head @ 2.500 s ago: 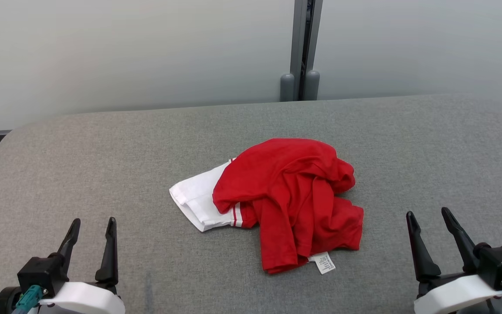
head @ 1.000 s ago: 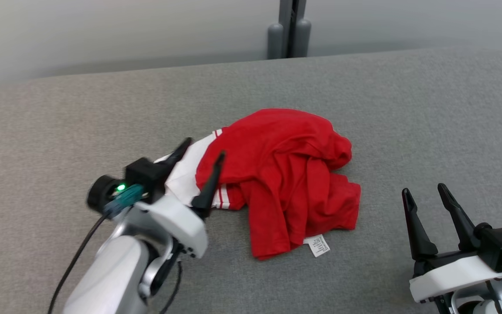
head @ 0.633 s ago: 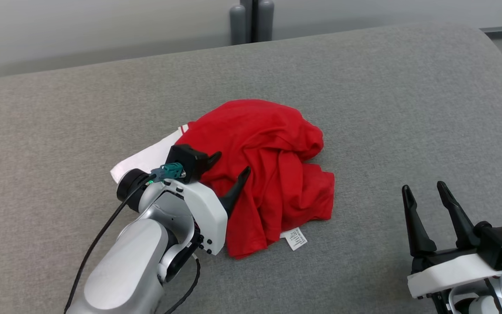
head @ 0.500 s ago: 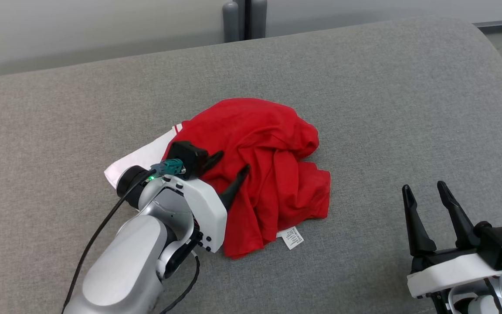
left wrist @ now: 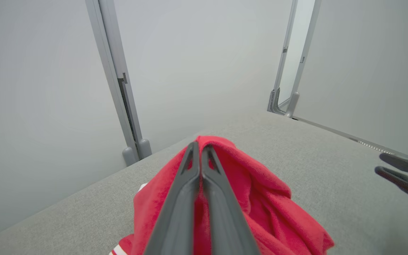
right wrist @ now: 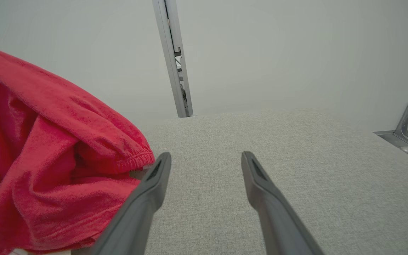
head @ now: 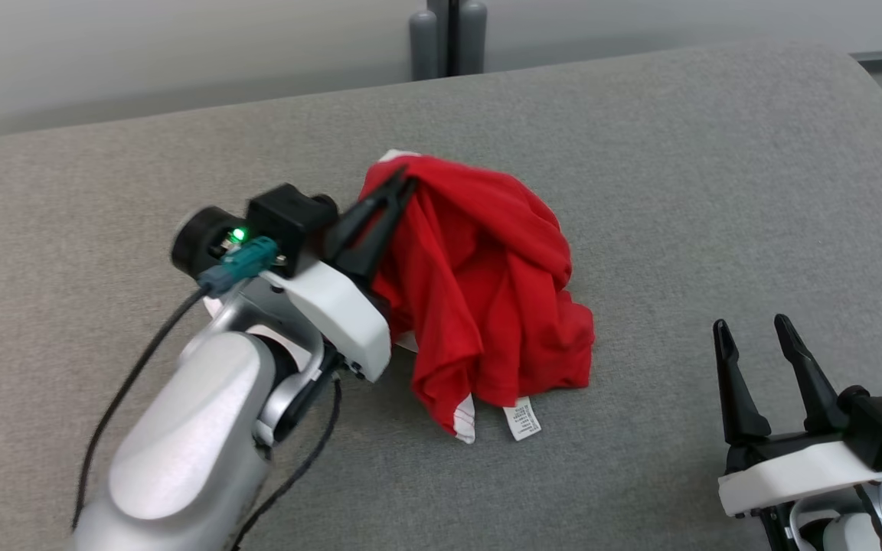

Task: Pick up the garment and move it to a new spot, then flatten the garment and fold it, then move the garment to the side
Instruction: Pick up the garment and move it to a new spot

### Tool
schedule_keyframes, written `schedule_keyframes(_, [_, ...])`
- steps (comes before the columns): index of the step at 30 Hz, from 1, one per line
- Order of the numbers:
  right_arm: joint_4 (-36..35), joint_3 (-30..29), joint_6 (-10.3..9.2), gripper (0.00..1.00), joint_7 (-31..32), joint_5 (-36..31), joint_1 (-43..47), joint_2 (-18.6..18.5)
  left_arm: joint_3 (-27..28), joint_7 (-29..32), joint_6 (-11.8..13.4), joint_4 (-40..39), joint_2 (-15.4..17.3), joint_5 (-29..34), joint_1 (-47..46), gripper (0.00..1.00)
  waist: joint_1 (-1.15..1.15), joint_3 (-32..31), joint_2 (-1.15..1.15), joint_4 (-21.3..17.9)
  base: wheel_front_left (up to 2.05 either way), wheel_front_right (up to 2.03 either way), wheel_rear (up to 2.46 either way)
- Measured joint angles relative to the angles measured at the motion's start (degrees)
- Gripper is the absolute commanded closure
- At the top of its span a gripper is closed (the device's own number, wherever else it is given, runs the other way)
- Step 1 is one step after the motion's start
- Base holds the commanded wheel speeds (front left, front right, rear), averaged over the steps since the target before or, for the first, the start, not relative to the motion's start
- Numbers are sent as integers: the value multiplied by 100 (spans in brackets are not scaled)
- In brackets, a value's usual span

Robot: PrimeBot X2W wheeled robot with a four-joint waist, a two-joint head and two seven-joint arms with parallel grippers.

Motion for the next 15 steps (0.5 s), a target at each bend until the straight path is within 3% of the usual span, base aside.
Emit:
schedule_keyframes(7, [-55,20,1,0,44,-2,142,3,536,-298,397,-760,253,45,-28,100,0,-257,0,390,0,0,0])
schedule_keyframes(15, [-247,-25,1,0,167,-18,298,1,1301,-257,749,-1241,862,-3,-38,100,0,-488,0,1227,0,0,0])
